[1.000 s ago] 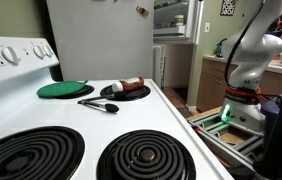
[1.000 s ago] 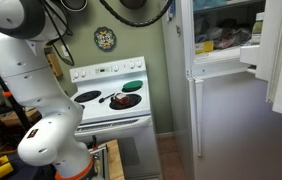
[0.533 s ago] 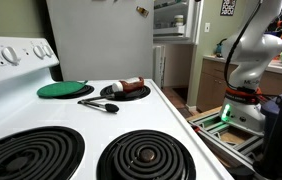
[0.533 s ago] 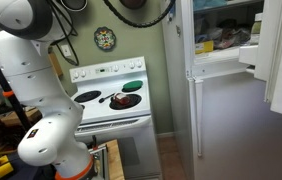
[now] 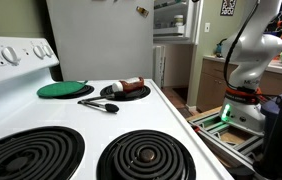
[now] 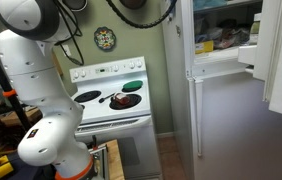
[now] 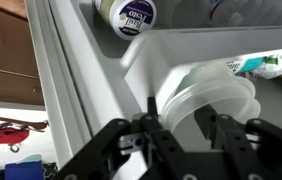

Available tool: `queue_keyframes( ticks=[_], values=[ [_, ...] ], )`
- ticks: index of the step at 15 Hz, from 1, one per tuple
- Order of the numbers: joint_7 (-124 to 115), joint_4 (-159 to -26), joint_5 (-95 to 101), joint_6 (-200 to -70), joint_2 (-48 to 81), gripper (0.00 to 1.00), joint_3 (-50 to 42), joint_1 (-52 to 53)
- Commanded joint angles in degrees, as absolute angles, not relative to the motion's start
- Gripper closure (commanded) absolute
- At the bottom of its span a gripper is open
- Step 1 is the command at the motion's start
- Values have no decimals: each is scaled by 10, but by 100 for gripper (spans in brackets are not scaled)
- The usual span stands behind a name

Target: Open the top door of the refrigerator, pick up the clear lunch box and put it on the hob of the stove

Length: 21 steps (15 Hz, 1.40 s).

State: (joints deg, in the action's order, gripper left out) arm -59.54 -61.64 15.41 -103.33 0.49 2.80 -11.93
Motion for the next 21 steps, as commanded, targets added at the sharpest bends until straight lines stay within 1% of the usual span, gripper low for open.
queue_keyframes(
  ticks=[1, 2, 3, 21],
  values=[
    [-607, -584, 147, -1005, 20, 88, 27, -120],
    [-606, -582, 143, -1007, 20, 95, 27, -121],
    [-604, -579, 139, -1008, 21, 100, 26, -121],
    [-520, -554, -73, -1030, 23, 99, -20, -178]
  ],
)
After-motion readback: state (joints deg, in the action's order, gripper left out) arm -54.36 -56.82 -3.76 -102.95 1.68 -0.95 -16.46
